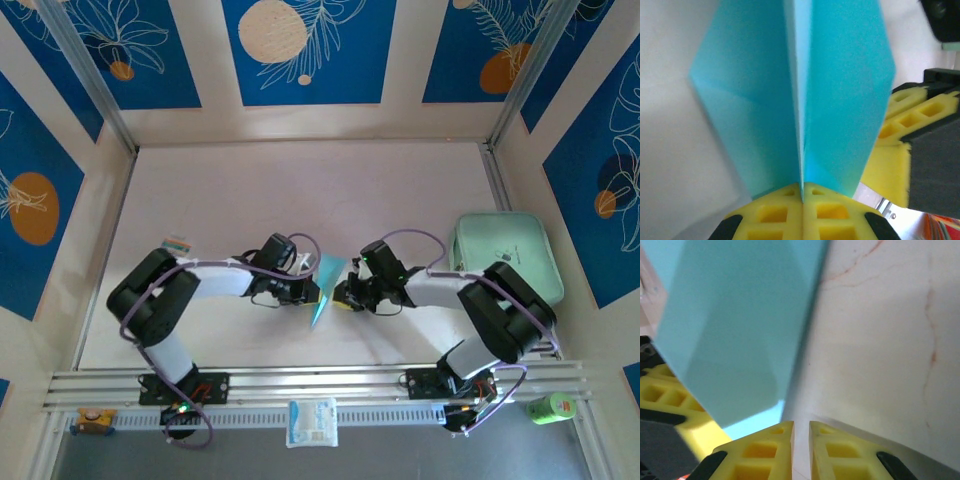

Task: Fold a paper plane with a square sheet of paper (pick it up from the middle)
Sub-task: Move the paper plane to the center of the table.

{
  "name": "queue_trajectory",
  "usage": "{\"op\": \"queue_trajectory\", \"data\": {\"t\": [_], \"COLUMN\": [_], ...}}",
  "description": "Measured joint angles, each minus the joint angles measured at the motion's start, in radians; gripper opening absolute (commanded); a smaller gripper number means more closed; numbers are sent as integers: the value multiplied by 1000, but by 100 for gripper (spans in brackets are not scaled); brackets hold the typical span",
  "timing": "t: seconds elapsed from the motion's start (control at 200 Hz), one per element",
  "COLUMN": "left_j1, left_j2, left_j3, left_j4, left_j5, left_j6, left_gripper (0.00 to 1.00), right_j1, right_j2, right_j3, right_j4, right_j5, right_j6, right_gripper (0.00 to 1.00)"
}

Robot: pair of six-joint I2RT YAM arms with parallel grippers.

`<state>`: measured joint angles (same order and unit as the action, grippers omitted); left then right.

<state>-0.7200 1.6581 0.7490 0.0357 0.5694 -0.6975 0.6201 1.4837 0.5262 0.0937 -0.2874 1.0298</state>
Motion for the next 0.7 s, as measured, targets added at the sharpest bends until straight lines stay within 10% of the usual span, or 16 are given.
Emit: {"op": "queue_trajectory", "data": {"t": [0.42,0.7], "left_j1": [-97,-105], "left_j2": [-201,-144], "left_j3": [66,103], "left_j4": [-319,-441], "left_j5": [-528,-645], "left_j6": [66,33], "left_gripper": [0,0], "right_j1": [-18,-17], "right_j2": [-124,-129], "right_j3": [-3,-3], "right_j4": [-74,-89], "right_j5": [80,90], "right_j6": [1,0], "right_gripper": [17,17]}}
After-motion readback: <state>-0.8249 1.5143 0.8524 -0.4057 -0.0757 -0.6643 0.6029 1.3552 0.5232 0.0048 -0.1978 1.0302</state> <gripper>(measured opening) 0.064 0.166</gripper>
